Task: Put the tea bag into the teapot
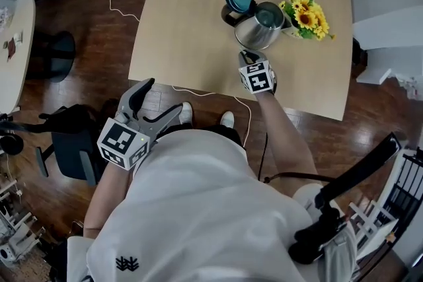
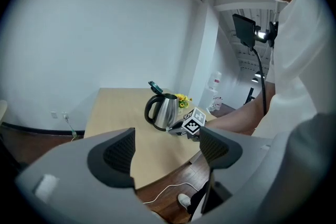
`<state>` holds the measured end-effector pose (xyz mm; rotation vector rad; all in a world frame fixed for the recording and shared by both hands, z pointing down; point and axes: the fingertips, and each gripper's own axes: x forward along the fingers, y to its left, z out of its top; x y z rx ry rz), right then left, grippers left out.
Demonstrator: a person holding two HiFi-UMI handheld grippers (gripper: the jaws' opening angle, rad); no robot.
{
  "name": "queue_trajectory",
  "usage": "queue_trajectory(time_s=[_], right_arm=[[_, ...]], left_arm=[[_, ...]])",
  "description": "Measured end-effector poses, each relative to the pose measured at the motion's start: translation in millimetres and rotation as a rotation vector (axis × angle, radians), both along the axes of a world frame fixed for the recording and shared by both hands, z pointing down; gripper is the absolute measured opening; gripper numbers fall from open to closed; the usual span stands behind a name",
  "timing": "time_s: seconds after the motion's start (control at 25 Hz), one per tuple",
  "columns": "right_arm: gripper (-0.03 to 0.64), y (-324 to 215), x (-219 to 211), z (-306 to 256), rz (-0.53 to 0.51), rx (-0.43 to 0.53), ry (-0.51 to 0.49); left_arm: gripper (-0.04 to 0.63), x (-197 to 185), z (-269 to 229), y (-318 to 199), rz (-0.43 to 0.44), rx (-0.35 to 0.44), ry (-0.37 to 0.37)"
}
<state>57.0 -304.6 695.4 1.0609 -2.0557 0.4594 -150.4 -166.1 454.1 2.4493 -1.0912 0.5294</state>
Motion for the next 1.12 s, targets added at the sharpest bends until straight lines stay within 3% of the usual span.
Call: queue_trajectory(time_s=[0.4, 0.72, 1.12], right_arm=[[0.038, 21, 16, -119, -0.036, 0.107, -0.065], [0.038, -10, 36, -220, -0.043, 0.266, -0.077], [0.038, -65, 47, -239, -0.037, 0.310, -0.046]], left_arm=[[0.376, 43, -4, -7, 0.087, 0.021, 0.075], [0.376, 58, -8, -5, 0.103, 0.038, 0.103], [0.376, 32, -11, 0, 0.014, 0.044, 0.093]])
